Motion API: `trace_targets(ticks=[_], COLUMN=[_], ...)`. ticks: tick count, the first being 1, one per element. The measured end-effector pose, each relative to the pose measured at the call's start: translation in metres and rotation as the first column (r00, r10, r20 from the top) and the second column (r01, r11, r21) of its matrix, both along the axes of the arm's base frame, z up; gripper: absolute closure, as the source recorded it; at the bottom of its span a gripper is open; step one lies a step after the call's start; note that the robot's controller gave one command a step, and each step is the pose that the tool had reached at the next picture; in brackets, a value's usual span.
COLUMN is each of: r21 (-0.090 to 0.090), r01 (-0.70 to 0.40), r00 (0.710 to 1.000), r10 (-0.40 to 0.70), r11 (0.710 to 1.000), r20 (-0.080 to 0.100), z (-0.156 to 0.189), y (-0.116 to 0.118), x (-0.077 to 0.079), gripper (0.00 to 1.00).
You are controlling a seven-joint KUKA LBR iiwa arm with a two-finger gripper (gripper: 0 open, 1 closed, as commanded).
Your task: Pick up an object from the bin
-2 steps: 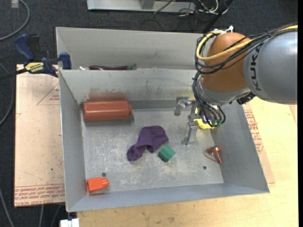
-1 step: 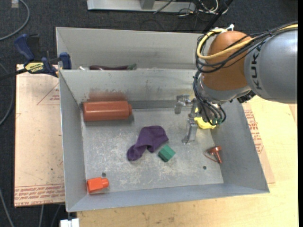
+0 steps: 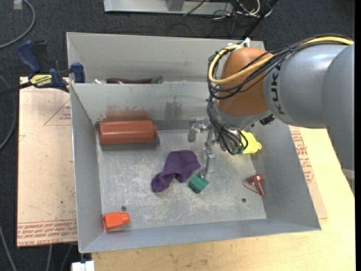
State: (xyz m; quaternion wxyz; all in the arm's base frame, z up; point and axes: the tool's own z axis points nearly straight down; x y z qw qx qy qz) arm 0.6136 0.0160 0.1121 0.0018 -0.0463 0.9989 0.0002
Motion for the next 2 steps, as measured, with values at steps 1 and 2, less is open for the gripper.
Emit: trace_targets(ticks=[1, 2], r21=[0.001, 0.002], r01=[-0.179, -0.138], r00=[0.984, 0.990], r10=[0.179, 0.138], r11=[0.984, 0.990], r20=[-0.002, 0.005], z=[0.0222, 0.0160], y=[0.0803, 0.0848], x=[-0.0120, -0.0099], gripper=[0.00, 0.00])
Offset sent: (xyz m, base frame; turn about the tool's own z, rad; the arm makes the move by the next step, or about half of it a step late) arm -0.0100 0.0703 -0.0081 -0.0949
